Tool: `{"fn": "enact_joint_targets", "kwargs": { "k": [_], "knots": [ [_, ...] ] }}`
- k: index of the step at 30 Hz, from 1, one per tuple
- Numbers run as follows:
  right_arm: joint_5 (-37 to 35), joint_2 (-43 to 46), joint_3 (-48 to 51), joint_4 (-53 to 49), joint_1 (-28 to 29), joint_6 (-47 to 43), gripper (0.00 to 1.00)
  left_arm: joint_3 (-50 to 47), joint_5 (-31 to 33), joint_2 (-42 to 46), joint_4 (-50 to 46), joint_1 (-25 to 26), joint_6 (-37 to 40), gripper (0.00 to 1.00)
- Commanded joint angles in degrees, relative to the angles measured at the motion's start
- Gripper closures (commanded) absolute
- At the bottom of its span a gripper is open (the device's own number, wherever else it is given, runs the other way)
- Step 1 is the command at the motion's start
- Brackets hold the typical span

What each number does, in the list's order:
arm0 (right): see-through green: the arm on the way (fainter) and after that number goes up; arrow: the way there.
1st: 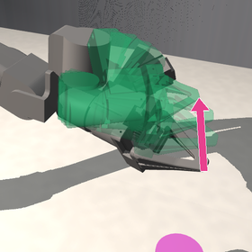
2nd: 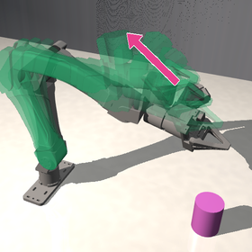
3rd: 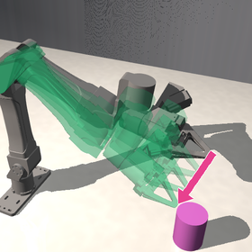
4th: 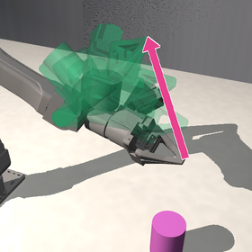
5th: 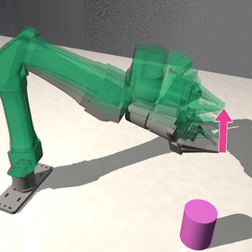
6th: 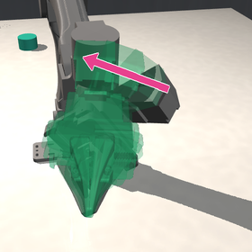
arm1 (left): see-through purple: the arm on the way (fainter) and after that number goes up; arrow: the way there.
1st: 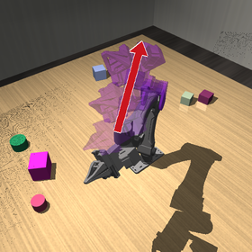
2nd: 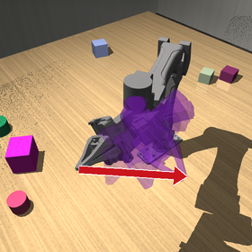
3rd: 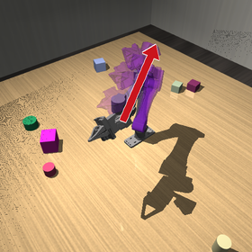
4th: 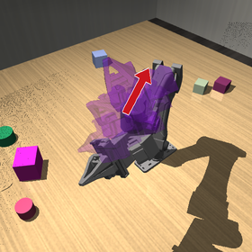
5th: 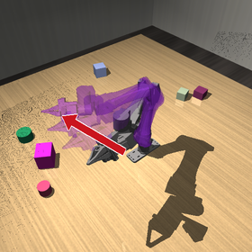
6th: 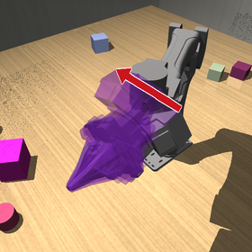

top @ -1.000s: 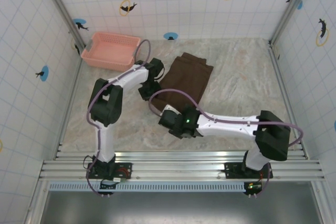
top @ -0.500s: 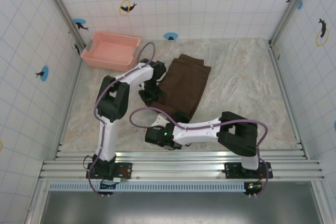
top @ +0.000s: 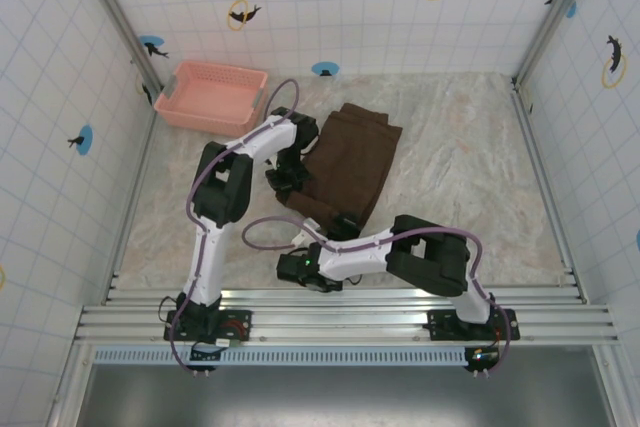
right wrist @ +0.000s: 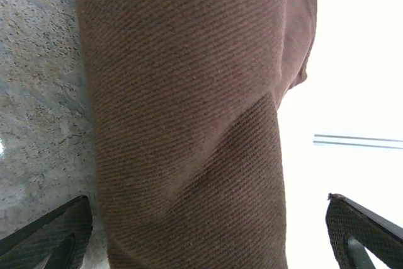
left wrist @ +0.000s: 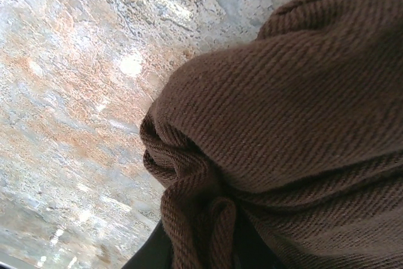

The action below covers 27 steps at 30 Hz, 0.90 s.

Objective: Roll up the long pants

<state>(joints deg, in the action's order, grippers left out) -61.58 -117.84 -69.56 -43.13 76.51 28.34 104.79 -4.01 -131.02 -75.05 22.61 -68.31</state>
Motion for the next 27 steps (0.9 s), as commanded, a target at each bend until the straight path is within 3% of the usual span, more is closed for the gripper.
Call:
{"fn": "enact_joint_targets", "kwargs": {
  "k": [1, 7, 11, 17, 22, 27],
  "knots": [
    [-0.64, -3.7, 0.2, 0.94, -0.52, 0.85, 0.1, -0.66, -0.03, -3.01, -2.51, -0.54, 0.8, 1.0],
    [-0.75, -5.12, 0.66, 3.62, -3.44, -1.12, 0.41, -1.61, 0.54, -2.0, -2.29, -0.79, 0.99, 1.0],
    [-0.95, -5.0, 0.85, 5.59, -4.98, -2.68, 0.45, -1.61, 0.67, -1.78, -2.3, -0.95, 1.21, 1.0],
    [-1.5, -6.19, -0.45, 6.72, -5.66, -4.2, 0.38, -2.41, 1.22, -1.17, -2.29, -1.18, 1.5, 1.0],
    [-3.56, -8.16, -2.14, 6.33, -5.34, -4.42, 0.21, -3.78, 1.2, -0.6, -1.9, -1.08, 1.94, 1.0],
    [-5.65, -10.25, -3.43, 5.05, -5.41, -3.42, 0.19, -3.89, 1.34, -0.55, -2.03, -1.37, 2.64, 1.0]
  ]
}}
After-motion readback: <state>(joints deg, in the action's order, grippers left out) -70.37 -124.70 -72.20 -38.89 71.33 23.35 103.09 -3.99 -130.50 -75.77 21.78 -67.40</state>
